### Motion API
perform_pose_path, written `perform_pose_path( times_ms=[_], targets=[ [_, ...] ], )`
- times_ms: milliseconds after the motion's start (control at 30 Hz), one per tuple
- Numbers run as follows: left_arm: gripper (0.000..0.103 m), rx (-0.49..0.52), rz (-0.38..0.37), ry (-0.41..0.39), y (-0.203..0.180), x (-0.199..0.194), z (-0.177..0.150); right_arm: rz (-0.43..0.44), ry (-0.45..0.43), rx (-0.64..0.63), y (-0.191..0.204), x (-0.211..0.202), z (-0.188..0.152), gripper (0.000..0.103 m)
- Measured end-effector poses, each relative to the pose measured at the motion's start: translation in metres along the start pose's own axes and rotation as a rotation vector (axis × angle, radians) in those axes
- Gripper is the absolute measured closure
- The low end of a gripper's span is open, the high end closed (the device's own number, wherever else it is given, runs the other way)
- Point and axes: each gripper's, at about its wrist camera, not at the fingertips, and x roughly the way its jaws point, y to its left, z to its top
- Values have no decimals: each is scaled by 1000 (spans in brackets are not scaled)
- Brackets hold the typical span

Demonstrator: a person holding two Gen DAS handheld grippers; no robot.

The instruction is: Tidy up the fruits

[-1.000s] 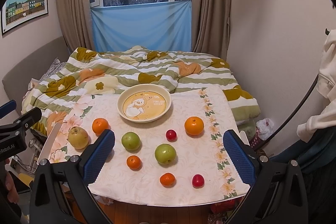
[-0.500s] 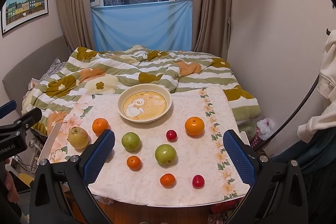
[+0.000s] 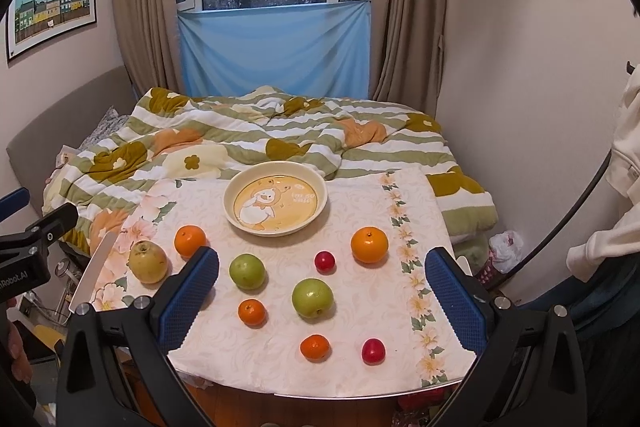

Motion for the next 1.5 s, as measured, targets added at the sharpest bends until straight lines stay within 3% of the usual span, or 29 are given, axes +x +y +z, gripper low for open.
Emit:
perform_pose_path(
  times_ms=[233,467,767,933,1200,1400,1500],
  targets=[
    [0,1,43,50,2,7,0,61,60,-31,-6,13,1,0],
    [0,40,71,132,8,40,-23,82,130,-51,1,42,-17,0],
    [0,129,-33,260,26,118,-50,45,233,33,18,83,-55,0],
    [0,177,-104,313,30,157,-59,-20,295,59,34,103,-74,0],
    [0,257,-198,380,24,206,-73,-98,311,64,59,131,-89,1],
    [1,279,-253,431,20,232,-80,-133,331,33,77,151,-93,12],
    [11,290,-277,464,16,243,-84,-134,353,52,80,158,-95,17]
  ],
)
